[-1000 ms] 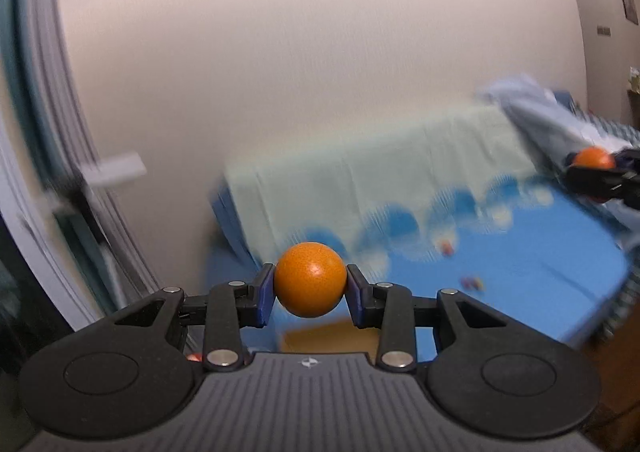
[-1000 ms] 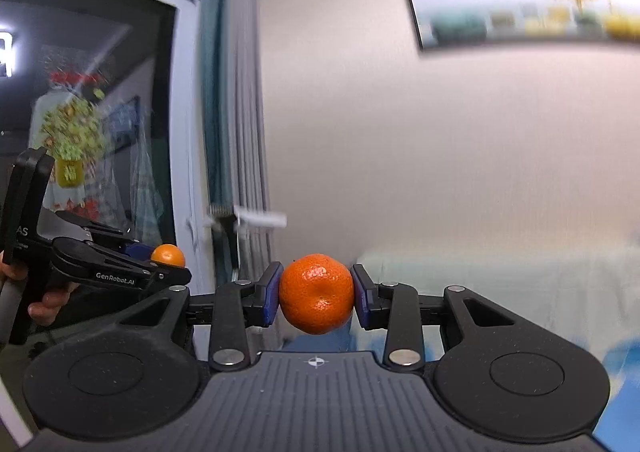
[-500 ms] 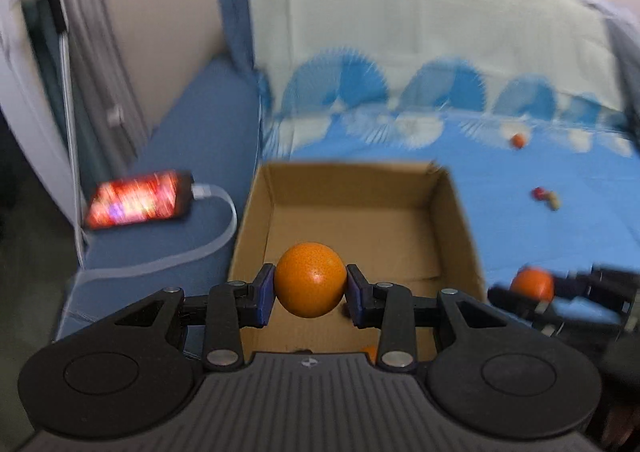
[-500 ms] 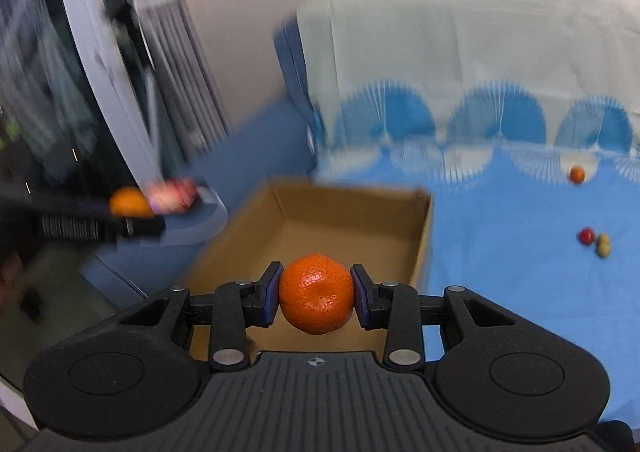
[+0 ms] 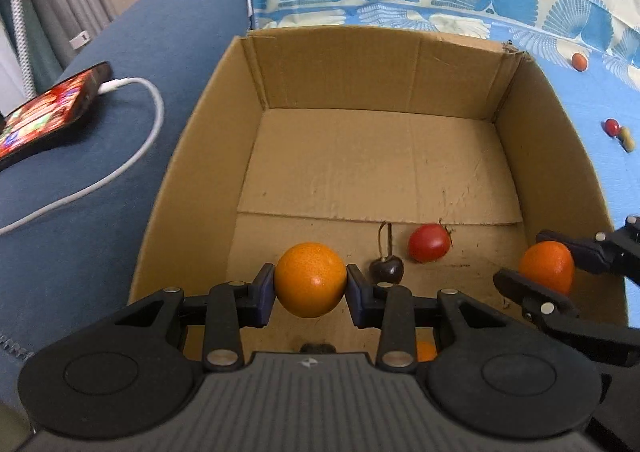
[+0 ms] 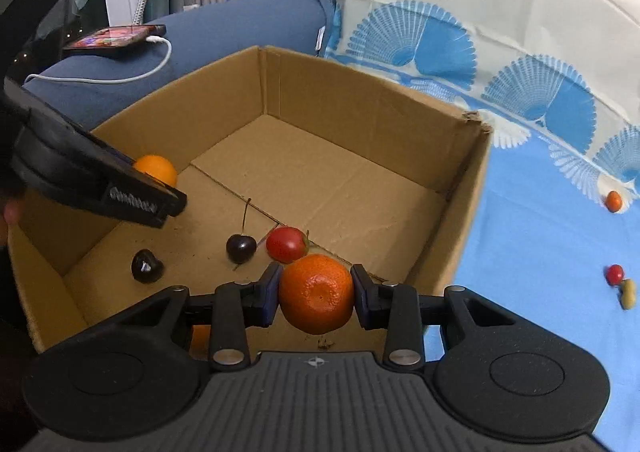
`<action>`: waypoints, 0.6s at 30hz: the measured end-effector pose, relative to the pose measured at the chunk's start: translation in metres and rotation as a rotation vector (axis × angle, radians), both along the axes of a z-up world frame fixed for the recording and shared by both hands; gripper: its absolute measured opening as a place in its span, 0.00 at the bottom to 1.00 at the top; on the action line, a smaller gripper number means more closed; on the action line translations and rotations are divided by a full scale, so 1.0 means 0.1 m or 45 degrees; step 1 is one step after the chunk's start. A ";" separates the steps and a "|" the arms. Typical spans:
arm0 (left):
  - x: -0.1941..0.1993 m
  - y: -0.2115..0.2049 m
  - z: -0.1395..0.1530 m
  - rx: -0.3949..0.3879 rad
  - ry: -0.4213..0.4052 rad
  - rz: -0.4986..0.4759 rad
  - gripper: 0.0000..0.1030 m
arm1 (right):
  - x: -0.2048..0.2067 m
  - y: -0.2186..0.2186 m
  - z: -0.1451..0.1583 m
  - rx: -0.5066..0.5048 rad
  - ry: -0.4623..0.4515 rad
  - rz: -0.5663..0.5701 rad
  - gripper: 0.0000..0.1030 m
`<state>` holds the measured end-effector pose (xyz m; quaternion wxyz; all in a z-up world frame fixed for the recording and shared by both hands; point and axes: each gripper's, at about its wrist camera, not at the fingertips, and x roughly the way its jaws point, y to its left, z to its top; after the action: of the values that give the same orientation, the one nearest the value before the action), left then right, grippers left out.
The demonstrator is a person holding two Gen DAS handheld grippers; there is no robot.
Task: Organize fruits
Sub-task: 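Open the left gripper to drop its orange while the right releases its orange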
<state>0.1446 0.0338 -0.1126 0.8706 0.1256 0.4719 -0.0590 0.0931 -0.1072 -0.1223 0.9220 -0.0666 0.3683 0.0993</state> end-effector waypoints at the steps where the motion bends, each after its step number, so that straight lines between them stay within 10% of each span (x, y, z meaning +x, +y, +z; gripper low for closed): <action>1: 0.01 -0.02 -0.02 0.002 -0.008 -0.013 0.40 | 0.00 0.00 0.01 -0.006 -0.013 -0.004 0.42; 6: -0.04 -0.06 0.06 -0.011 -0.115 -0.055 1.00 | -0.09 -0.08 0.16 0.032 -0.061 -0.039 0.73; 18: -0.33 -0.49 0.76 -0.128 -0.201 -0.104 1.00 | -0.62 -1.07 0.74 0.238 -0.245 -0.390 0.84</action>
<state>0.1120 -0.0152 -0.0365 0.9071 0.1051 0.3930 -0.1078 0.0312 -0.2147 -0.0481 0.9594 0.0668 0.2736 -0.0150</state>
